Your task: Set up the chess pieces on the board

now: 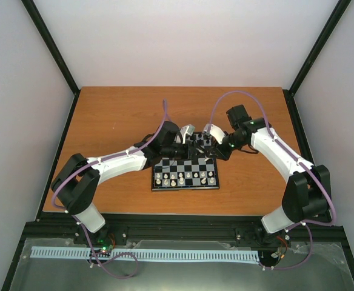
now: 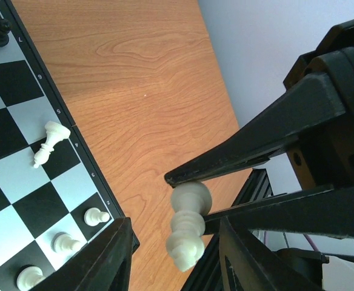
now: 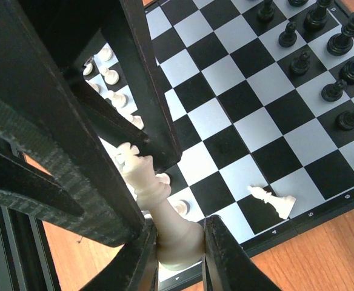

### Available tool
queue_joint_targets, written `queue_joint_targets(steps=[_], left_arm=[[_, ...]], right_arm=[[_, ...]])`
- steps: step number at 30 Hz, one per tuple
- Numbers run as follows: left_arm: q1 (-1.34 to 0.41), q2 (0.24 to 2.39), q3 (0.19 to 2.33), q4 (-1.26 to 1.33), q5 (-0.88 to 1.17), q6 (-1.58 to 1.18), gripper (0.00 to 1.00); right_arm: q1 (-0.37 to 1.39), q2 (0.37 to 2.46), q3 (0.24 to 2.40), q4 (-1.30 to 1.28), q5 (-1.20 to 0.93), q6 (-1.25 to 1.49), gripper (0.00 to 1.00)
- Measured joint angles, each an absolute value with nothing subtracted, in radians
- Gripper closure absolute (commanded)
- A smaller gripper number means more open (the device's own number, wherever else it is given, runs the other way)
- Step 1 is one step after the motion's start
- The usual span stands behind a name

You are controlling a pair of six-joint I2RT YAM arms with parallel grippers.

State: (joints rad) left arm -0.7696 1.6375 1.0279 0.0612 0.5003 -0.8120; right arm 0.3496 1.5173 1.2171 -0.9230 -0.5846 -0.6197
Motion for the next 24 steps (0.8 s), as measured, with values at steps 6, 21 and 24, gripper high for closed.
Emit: queue_joint_targets(steps=[6, 21, 24], left_arm=[[-0.77, 1.637, 1.028, 0.084, 0.497, -0.814, 0.75], [-0.77, 1.625, 1.028, 0.086, 0.484, -0.803, 0.87], [-0.77, 1.597, 1.032, 0.01, 0.451, -0.759, 0.87]], right_arm=[[0.354, 1.517, 1.205, -0.924, -0.588, -0.619, 0.83], [0.355, 1.515, 1.2, -0.918, -0.621, -0.588, 0.59], [0.355, 1.491, 1.196, -0.918, -0.621, -0.574, 0.54]])
